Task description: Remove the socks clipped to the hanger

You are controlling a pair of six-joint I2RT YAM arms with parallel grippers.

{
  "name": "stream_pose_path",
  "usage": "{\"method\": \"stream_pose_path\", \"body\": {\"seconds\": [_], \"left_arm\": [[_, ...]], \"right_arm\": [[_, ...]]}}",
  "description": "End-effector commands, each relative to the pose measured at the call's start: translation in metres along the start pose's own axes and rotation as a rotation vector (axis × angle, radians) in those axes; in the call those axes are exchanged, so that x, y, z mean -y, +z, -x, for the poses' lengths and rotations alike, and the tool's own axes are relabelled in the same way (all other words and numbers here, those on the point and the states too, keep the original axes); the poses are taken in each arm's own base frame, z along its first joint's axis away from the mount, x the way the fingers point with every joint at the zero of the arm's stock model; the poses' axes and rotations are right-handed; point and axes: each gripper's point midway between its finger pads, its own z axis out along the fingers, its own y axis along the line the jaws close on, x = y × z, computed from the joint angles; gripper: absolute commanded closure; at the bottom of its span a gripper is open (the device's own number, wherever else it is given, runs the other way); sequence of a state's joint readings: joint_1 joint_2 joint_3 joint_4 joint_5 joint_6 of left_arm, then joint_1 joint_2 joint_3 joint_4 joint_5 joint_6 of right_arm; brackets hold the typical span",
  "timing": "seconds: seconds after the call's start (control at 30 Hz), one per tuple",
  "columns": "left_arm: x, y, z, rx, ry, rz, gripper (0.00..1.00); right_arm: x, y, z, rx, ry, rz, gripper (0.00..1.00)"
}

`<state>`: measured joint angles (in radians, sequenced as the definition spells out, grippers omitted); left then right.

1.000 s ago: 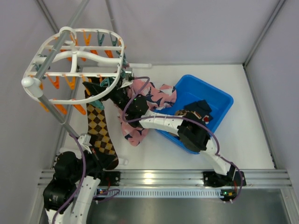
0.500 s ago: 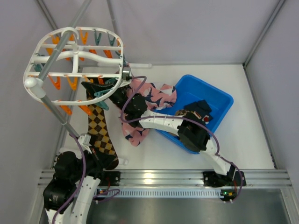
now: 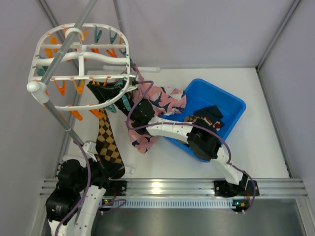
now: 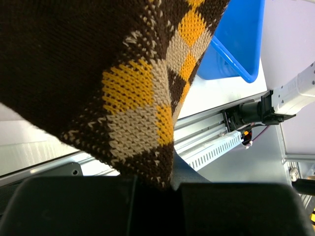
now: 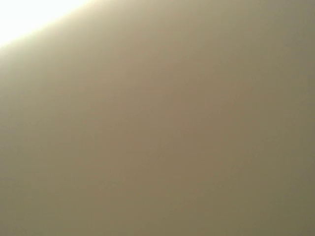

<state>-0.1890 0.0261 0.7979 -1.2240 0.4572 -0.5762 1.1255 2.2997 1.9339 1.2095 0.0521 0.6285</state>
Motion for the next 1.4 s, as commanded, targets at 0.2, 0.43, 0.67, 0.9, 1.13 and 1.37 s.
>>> {"method": "stream_pose_path", "body": {"seconds": [0.2, 0.43, 0.67, 0.9, 1.13, 1.37], "left_arm": [[0.001, -0.002, 0.001, 0.01, 0.023, -0.005, 1.0], [0.002, -0.003, 0.002, 0.016, 0.024, -0.007, 1.0], [0.004, -0.006, 0.004, 0.028, 0.024, -0.009, 1.0], [0.018, -0.018, 0.012, 0.07, 0.062, -0.045, 1.0], [0.036, -0.037, 0.023, 0.138, 0.078, -0.08, 1.0], [0.05, -0.054, 0.034, 0.202, 0.092, -0.104, 1.0]], "right_arm": [[0.004, -0.002, 0.01, 0.003, 0.001, -0.042, 0.95], [0.01, -0.019, 0.016, 0.014, 0.027, -0.068, 0.01], [0.011, -0.042, 0.021, 0.009, 0.024, -0.074, 0.01], [0.011, -0.091, 0.024, -0.023, 0.061, -0.114, 0.01], [0.0, -0.188, 0.009, -0.207, 0.081, -0.193, 0.01], [-0.043, -0.256, -0.034, -0.582, 0.047, -0.252, 0.01]]}}
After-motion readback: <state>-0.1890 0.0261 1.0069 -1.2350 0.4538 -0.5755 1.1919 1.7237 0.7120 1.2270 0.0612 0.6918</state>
